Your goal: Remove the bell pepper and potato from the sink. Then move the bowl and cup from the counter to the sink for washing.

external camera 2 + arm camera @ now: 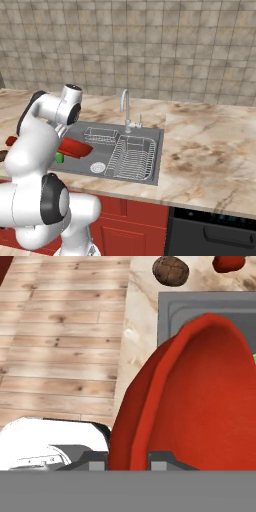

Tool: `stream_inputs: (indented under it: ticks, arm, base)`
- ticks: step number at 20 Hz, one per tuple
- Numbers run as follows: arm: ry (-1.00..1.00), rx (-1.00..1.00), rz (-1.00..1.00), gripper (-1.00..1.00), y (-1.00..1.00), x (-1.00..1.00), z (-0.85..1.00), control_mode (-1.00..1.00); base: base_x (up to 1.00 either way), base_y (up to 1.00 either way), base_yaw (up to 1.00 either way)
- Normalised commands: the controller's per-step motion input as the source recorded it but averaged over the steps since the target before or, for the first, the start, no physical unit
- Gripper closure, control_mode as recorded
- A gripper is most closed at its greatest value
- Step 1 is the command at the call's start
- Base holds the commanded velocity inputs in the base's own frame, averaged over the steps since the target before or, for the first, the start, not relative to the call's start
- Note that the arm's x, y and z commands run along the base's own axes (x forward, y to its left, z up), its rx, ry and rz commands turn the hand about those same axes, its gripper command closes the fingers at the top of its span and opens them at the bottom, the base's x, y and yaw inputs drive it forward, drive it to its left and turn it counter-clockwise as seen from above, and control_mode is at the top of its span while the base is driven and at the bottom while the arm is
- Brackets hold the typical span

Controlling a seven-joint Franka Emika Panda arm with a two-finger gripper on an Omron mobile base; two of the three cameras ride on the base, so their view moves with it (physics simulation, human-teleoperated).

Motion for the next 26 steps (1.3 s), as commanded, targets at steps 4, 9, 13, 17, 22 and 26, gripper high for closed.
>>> stream_inputs:
  ticks: [4, 9, 13, 17, 22, 26]
  arm:
    - [0.0, 0.0, 0.0, 1.0, 0.11, 0.04, -0.14, -1.0]
    - [0.0, 0.0, 0.0, 1.0, 0.02, 0.21, -0.09, -1.0]
    - [0.0, 0.0, 0.0, 1.0, 0.0, 0.19, -0.1, -1.0]
    - [0.0, 0.0, -0.01, 1.0, 0.0, 0.16, -0.16, -1.0]
    - [0.0, 0.0, -0.01, 1.0, 0.0, 0.14, -0.12, -1.0]
    - [0.0, -0.02, -0.01, 1.0, -0.01, 0.12, -0.15, -1.0]
  base:
    - [0.0, 0.0, 0.0]
    - [0.0, 0.0, 0.0]
    - [0.0, 0.0, 0.0]
    - [0.0, 0.0, 0.0]
    - [0.0, 0.0, 0.0]
    - [0.0, 0.0, 0.0]
